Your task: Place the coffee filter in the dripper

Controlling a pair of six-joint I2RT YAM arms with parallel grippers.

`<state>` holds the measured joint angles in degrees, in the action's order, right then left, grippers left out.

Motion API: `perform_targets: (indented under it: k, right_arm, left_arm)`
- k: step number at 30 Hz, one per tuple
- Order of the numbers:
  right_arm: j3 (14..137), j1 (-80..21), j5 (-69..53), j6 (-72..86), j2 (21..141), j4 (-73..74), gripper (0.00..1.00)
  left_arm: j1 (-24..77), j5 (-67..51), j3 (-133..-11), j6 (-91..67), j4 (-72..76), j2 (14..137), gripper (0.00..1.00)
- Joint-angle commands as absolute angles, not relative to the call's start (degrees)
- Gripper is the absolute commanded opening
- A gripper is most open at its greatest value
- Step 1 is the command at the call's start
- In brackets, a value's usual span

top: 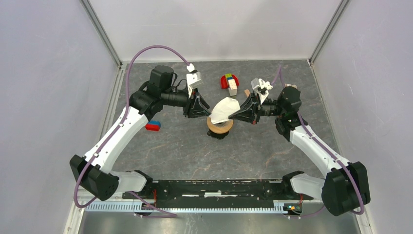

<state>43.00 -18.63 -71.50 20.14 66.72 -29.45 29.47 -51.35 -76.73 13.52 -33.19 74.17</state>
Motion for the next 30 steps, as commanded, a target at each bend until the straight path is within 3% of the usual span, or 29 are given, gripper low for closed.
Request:
perform_targets:
  k: [1, 30]
  right_arm:
    - [44.4, -18.7, -70.5, 19.8, 67.0, -30.1, 0.0]
    - [45.4, -18.6, -69.9, 19.8, 67.5, -29.0, 0.0]
  left_arm:
    - [29.4, -54.1, -76.9, 12.5, -33.2, 72.7, 0.46]
    - [29.9, -55.4, -75.0, 11.3, -29.5, 73.9, 0.47]
